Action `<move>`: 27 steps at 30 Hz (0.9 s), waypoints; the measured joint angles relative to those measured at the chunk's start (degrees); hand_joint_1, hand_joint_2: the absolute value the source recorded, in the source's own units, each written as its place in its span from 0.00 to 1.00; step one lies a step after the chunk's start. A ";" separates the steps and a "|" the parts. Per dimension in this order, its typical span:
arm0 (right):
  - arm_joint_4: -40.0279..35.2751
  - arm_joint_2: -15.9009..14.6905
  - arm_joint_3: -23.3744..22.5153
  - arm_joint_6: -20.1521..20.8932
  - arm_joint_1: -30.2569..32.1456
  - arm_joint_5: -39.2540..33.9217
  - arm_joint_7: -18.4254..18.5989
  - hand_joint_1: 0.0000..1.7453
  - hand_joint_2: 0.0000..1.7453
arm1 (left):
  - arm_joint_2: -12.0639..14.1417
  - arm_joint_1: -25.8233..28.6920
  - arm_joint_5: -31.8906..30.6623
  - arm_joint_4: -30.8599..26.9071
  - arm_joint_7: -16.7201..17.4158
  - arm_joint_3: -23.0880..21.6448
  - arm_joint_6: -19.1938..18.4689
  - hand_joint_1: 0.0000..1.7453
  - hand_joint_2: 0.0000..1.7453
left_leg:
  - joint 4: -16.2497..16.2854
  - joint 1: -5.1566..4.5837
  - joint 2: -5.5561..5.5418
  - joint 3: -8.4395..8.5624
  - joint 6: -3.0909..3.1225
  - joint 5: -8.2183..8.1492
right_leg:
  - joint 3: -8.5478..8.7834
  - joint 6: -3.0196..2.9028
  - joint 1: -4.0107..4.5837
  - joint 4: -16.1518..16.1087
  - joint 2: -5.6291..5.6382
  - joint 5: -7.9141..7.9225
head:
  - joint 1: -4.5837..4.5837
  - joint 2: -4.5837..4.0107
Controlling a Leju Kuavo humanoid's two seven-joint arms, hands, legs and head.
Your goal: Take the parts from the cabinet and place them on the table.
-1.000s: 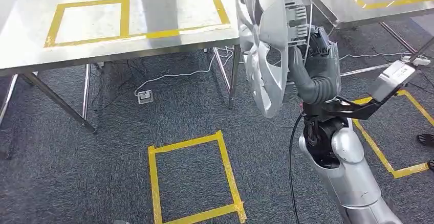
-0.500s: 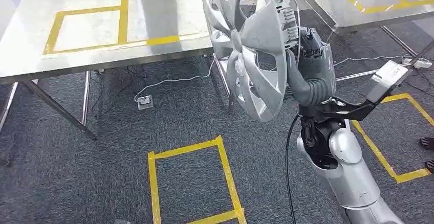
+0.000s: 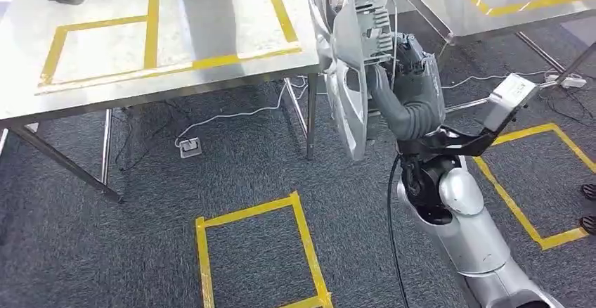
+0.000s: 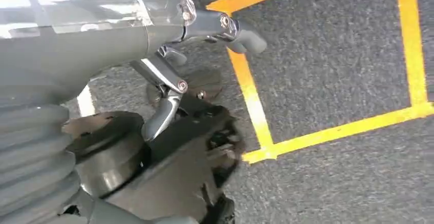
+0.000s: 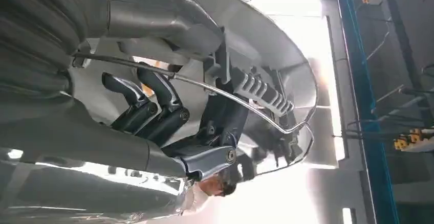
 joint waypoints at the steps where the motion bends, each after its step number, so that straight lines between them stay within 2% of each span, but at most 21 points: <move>1: 0.00 -0.02 -0.02 -0.07 -0.17 -0.02 0.07 1.00 1.00 | -0.04 0.05 0.00 0.00 -0.02 0.00 0.00 0.00 1.00 | 0.18 -0.30 0.30 0.39 0.04 -0.65 | 0.04 0.30 0.25 -0.24 -0.04 -0.07 | -0.22 0.00; 2: 0.02 0.00 0.00 -0.13 -0.24 -0.20 0.26 1.00 1.00 | -0.07 0.02 0.00 0.00 -0.04 0.00 0.00 0.00 1.00 | -1.50 -0.37 0.25 1.04 0.28 -0.96 | -0.08 0.64 0.37 0.04 0.18 -0.30 | -0.33 0.00; 3: 0.04 0.00 -0.02 -0.22 -0.28 -0.35 0.33 1.00 1.00 | -0.09 0.06 0.00 0.00 0.00 0.00 0.00 0.00 1.00 | -1.43 -0.50 0.22 0.84 0.84 -1.41 | -0.13 0.77 0.30 -0.12 0.01 -0.28 | -0.24 0.00; 5: 0.31 0.07 0.07 -0.26 -0.28 -0.46 0.46 1.00 1.00 | -0.13 0.41 0.09 0.00 0.00 0.00 0.00 0.00 1.00 | -1.50 -0.63 0.01 0.82 1.37 -1.69 | 0.09 1.08 0.12 -0.46 -0.17 -0.47 | 0.15 0.00; 6: 0.35 0.04 0.02 -0.26 -0.30 -0.46 0.50 1.00 1.00 | -0.07 0.47 0.15 0.04 0.00 0.00 0.00 0.00 1.00 | -1.68 -0.42 -0.06 1.18 1.68 -1.79 | 0.12 1.42 0.08 -0.41 -0.20 -0.95 | 0.15 0.00; 7: 0.35 0.02 0.02 -0.24 -0.39 -0.48 0.52 1.00 1.00 | 0.02 0.54 0.20 0.07 -0.02 0.00 0.00 0.00 1.00 | -1.75 -0.39 -0.16 1.59 2.12 -2.00 | -0.59 1.56 0.04 1.55 0.03 -2.06 | 0.64 0.00; 10: 0.63 0.04 0.11 -0.04 -0.70 -0.52 0.52 1.00 1.00 | -0.20 0.54 0.24 0.07 -0.04 0.02 -0.02 0.00 1.00 | -1.75 -0.74 -0.08 2.28 2.97 -2.65 | -8.15 1.65 0.13 14.91 0.27 -6.94 | 1.49 0.00; 11: 0.87 0.04 0.22 0.00 -0.67 -0.55 0.55 1.00 1.00 | -0.31 0.57 0.26 0.07 -0.04 0.02 -0.02 0.00 1.00 | -1.75 -0.99 -0.08 2.60 3.17 -2.95 | -11.35 1.53 0.13 19.46 0.27 -7.54 | 1.96 0.00; 12: 1.05 0.07 0.37 0.02 -0.70 -0.55 0.57 1.00 1.00 | -0.31 0.59 0.33 0.09 -0.04 0.02 -0.02 0.00 1.00 | -1.75 -1.15 -0.12 2.97 3.20 -3.20 | -12.36 1.25 0.19 19.88 0.30 -6.33 | 2.19 0.00; 13: 1.22 0.07 0.56 0.11 -0.75 -0.55 0.57 1.00 1.00 | -0.31 0.59 0.35 0.13 -0.09 0.02 -0.02 0.00 1.00 | -1.75 -1.28 -0.18 3.38 3.25 -3.44 | -12.16 0.95 0.30 18.40 0.32 -4.57 | 2.27 0.00; 15: 1.64 0.09 0.96 0.37 -1.02 -0.59 0.70 1.00 1.00 | -0.33 0.55 0.48 0.20 -0.24 0.02 0.00 0.00 1.00 | -1.77 -1.60 -0.37 4.70 3.27 -4.13 | -8.55 -0.39 0.99 8.64 0.65 2.64 | 2.54 0.00; 16: 1.73 0.09 1.09 0.37 -1.17 -0.59 0.70 1.00 1.00 | -0.39 0.53 0.50 0.20 -0.33 0.02 0.00 0.00 1.00 | -1.79 -1.63 -0.39 5.17 3.25 -4.42 | -6.91 -1.11 1.46 4.31 0.94 5.17 | 2.49 0.00; 17: 1.88 0.11 1.11 0.39 -1.42 -0.68 0.70 1.00 1.00 | -0.70 0.50 0.57 0.20 -0.37 0.02 0.00 0.00 1.00 | -2.04 -1.51 -0.35 5.09 3.13 -4.54 | -5.89 -1.96 1.74 3.16 1.15 4.43 | 1.93 0.00; 18: 1.99 0.13 1.18 0.39 -1.86 -0.72 0.70 1.00 1.00 | -0.74 0.41 0.66 0.24 -0.42 0.07 0.02 0.00 1.00 | -1.94 -1.27 -0.38 4.79 2.89 -4.47 | -5.76 -2.06 1.98 1.92 0.93 4.79 | 1.91 0.00; 20: 2.16 0.11 1.42 0.42 -2.36 -0.70 0.70 1.00 1.00 | -0.90 0.56 0.66 0.24 -0.50 0.07 0.00 0.00 1.00 | -2.15 -1.18 -0.18 4.48 2.40 -4.31 | -5.48 -2.51 2.30 0.94 0.83 4.08 | 2.71 0.00; 21: 2.25 0.13 1.49 0.46 -2.36 -0.72 0.70 1.00 1.00 | -0.98 0.58 0.66 0.24 -0.52 0.07 0.00 0.00 1.00 | -2.60 -1.19 -0.07 4.61 2.12 -4.17 | -5.31 -2.51 2.27 0.27 0.83 4.24 | 2.62 0.00; 22: 2.25 0.15 1.46 0.46 -2.36 -0.77 0.70 1.00 1.00 | -0.92 0.54 0.68 0.24 -0.55 0.07 0.02 0.00 1.00 | -2.97 -1.68 -0.04 5.18 1.79 -4.29 | -4.44 -2.09 1.84 -1.03 0.68 4.69 | 2.60 0.00; 23: 2.32 0.24 1.62 0.53 -2.38 -0.87 0.70 1.00 1.00 | -0.87 0.59 0.70 0.24 -0.57 0.07 0.04 0.00 1.00 | -2.42 -1.48 -0.29 5.10 1.59 -4.84 | -3.55 -1.83 1.45 -1.97 0.42 5.01 | 2.71 0.00; 24: 2.40 0.26 1.66 0.57 -2.53 -0.92 0.70 1.00 1.00 | -0.87 0.58 0.70 0.24 -0.57 0.07 0.04 0.00 1.00 | -0.79 -1.34 -0.61 4.29 1.32 -5.93 | -3.21 -1.87 1.24 -2.30 0.40 5.02 | 2.32 0.00; 25: 2.60 0.28 1.75 0.59 -2.79 -0.94 0.70 1.00 1.00 | -0.87 0.61 0.74 0.24 -0.46 0.07 0.04 0.00 1.00 | 4.60 -0.89 -0.87 1.22 0.65 -8.38 | -3.10 -1.86 1.11 -2.31 0.31 5.00 | 1.83 0.00; 27: 2.93 0.39 2.08 0.70 -2.65 -0.96 0.70 1.00 1.00 | -0.72 0.75 0.79 0.28 -0.33 0.09 0.04 0.00 1.00 | 12.07 -0.22 -0.91 -3.50 -0.15 -10.76 | -3.11 -1.80 1.04 -2.15 0.20 4.69 | 1.29 0.00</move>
